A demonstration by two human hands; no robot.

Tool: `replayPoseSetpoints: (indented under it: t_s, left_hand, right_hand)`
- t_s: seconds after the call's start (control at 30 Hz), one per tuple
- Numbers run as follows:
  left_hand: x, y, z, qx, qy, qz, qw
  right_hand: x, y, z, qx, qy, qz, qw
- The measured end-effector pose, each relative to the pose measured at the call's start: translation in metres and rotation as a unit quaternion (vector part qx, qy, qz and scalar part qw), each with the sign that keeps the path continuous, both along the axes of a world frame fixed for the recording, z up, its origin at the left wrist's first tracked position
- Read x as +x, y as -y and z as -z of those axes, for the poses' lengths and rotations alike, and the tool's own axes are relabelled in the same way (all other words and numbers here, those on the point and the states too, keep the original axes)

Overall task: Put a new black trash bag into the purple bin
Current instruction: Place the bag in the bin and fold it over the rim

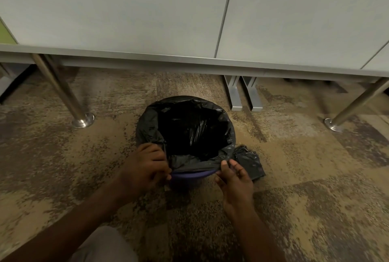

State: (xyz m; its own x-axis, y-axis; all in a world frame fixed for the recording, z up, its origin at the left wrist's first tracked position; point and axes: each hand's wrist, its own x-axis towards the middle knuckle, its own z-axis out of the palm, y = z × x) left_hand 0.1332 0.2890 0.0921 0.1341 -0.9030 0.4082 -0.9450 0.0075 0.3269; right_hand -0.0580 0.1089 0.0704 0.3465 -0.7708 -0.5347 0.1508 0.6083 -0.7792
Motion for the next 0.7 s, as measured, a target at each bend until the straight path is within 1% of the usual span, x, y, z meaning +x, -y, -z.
replayPoseSetpoints:
  t_s: [0.07, 0.2, 0.37, 0.53, 0.6, 0.7]
  left_hand:
    - [-0.002, -0.001, -0.001, 0.0, 0.014, -0.004, 1.0]
    - [-0.009, -0.003, -0.001, -0.008, 0.011, -0.025, 1.0]
    - [-0.015, -0.004, -0.001, -0.02, 0.106, -0.039, 0.993]
    - [-0.031, -0.009, 0.003, -0.019, 0.22, -0.059, 0.973]
    - [-0.035, -0.01, 0.006, -0.011, 0.237, -0.057, 0.97]
    - [-0.034, -0.011, 0.009, -0.009, 0.236, -0.051, 0.97]
  right_hand:
    - [-0.002, 0.0, 0.002, 0.021, 0.006, -0.015, 1.0]
    - [-0.003, -0.004, 0.007, 0.064, 0.041, -0.042, 0.996]
    - [-0.004, -0.006, 0.012, 0.089, 0.06, -0.033, 0.994]
    - [-0.007, -0.001, 0.016, 0.079, 0.034, -0.037, 0.996]
    - [-0.008, 0.001, 0.018, 0.067, 0.023, -0.044, 0.996]
    - [-0.009, 0.002, 0.023, 0.031, 0.0, -0.047, 0.998]
